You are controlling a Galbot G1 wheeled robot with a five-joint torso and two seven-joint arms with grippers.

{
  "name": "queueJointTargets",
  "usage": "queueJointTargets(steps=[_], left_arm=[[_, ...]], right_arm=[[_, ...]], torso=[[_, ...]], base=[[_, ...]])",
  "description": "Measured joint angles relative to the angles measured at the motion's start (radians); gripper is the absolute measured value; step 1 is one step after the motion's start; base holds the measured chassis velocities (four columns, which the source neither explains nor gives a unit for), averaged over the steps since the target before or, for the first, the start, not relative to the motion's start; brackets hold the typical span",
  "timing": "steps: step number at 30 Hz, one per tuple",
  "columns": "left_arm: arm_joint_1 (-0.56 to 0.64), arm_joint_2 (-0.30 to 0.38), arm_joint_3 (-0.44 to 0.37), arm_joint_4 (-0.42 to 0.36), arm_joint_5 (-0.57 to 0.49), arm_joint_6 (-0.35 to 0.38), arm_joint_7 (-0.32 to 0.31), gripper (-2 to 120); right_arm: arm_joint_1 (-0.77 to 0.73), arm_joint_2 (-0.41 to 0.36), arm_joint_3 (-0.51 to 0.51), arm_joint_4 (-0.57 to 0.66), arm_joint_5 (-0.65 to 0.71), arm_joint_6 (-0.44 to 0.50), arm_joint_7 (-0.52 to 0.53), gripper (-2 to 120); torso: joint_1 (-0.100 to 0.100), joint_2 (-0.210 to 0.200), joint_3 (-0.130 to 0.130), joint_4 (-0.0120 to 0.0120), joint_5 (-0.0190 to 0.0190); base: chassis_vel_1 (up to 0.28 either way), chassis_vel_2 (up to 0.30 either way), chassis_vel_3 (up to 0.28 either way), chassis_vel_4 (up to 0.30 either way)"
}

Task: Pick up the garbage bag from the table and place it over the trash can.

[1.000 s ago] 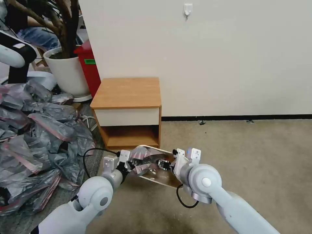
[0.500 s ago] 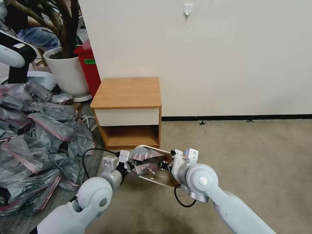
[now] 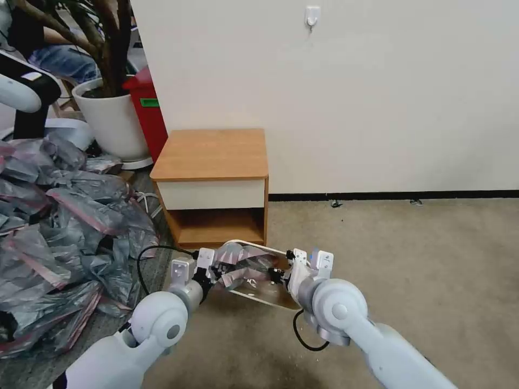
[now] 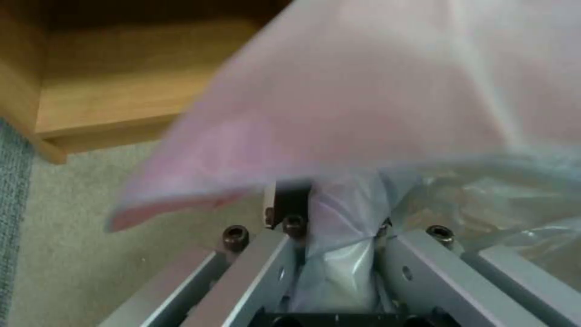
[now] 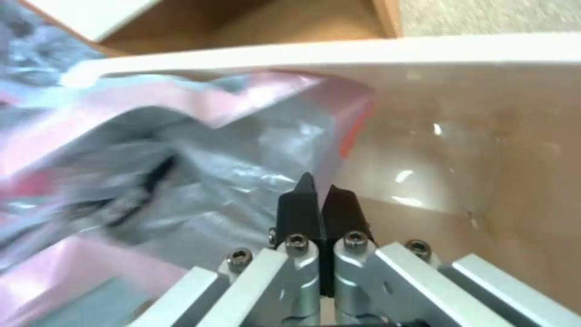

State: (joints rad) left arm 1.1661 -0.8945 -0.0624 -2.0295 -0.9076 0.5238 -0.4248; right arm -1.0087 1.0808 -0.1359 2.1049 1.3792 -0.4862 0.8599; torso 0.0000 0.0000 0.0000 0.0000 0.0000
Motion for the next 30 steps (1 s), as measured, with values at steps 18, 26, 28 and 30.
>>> queueJointTargets(steps=[18,26,28,30], left_arm=[[-0.001,-0.008,0.017,0.015,-0.004,0.003,-0.004,1],[0.014,-0.008,0.017,0.001,-0.003,0.007,-0.004,1],[0.016,-0.009,0.015,-0.002,-0.003,0.007,-0.003,1],[0.018,-0.012,0.011,-0.008,-0.004,0.007,-0.002,1]], right_arm=[[0.004,-0.051,-0.006,0.173,-0.108,0.062,-0.126,0],[0.08,-0.076,0.035,0.13,-0.132,0.094,-0.194,0],[0.088,-0.083,0.04,0.117,-0.133,0.096,-0.199,0],[0.092,-0.091,0.044,0.095,-0.143,0.096,-0.205,0]], torso=[[0.0,0.0,0.0,-0.0001,0.0],[0.0,0.0,0.0,0.0001,0.0],[0.0,0.0,0.0,0.0001,0.0],[0.0,0.0,0.0,0.0,0.0]], base=[[0.0,0.0,0.0,0.0],[0.0,0.0,0.0,0.0],[0.0,0.0,0.0,0.0],[0.0,0.0,0.0,0.0]])
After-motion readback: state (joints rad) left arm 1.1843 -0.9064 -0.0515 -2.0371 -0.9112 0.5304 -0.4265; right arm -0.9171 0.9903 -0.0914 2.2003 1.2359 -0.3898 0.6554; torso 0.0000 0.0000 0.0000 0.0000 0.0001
